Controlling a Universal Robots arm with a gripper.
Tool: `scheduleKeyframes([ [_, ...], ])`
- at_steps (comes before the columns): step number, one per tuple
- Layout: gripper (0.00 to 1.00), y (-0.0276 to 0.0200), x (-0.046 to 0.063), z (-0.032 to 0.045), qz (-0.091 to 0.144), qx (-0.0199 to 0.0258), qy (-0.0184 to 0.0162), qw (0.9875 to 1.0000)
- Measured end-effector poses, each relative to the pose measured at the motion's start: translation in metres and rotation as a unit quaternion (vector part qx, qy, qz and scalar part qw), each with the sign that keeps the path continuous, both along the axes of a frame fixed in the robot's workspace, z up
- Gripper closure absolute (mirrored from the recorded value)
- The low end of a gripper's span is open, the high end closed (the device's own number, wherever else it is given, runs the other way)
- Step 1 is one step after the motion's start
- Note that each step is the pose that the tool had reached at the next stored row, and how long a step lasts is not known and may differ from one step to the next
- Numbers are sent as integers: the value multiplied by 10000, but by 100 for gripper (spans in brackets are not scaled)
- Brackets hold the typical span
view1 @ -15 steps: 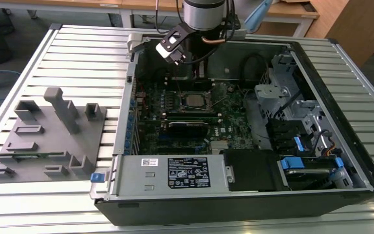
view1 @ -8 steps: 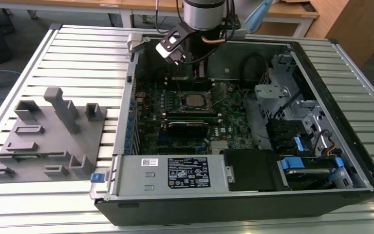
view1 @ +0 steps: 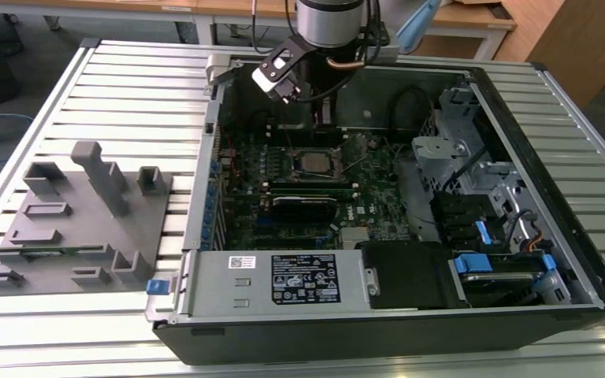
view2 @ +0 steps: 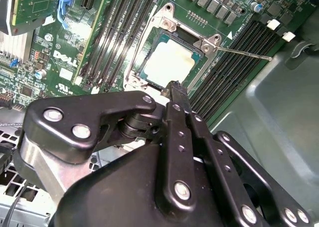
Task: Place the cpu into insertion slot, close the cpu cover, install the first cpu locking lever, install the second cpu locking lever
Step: 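Close the cpu cover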
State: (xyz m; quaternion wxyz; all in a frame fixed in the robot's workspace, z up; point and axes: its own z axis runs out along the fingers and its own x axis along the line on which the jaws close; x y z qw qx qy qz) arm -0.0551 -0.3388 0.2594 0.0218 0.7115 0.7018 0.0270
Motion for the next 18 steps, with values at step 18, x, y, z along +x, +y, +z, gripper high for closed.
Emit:
scheduleKeyframes([
  [18,89,0,0,38,0,-1,0,10000],
])
